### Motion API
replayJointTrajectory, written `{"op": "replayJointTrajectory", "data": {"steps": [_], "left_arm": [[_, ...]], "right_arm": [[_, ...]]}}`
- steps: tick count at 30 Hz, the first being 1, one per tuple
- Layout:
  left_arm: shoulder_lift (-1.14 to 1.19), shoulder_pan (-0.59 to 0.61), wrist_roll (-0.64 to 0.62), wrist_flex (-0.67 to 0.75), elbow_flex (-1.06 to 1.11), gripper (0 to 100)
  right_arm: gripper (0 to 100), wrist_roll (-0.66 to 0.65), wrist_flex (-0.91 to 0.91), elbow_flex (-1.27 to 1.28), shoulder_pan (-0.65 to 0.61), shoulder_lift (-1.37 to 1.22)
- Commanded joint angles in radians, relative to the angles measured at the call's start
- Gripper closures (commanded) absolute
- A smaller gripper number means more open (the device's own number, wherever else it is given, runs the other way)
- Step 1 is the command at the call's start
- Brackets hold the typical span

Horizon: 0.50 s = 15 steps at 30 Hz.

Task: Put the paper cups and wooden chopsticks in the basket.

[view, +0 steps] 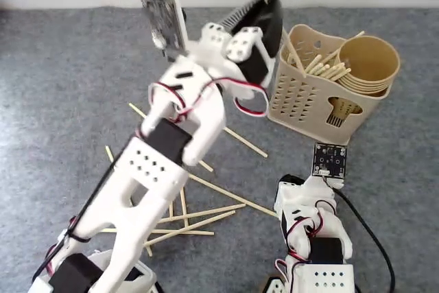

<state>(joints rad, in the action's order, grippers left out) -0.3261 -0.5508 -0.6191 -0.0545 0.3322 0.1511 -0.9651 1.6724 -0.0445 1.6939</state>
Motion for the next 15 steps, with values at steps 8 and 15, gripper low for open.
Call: {"op": "replayJointTrajectory", "data": {"steps": [8,15], "left_arm": [[0.13,-0.038,0.176,0.373,0.076,99],[0.249,-0.057,0.272,0.388,-0.007,99]], "right_arm": [[99.0,0.0,-0.004,0.011,0.005,0.022],[99.0,0.0,-0.004,0.011,0.005,0.022]]}}
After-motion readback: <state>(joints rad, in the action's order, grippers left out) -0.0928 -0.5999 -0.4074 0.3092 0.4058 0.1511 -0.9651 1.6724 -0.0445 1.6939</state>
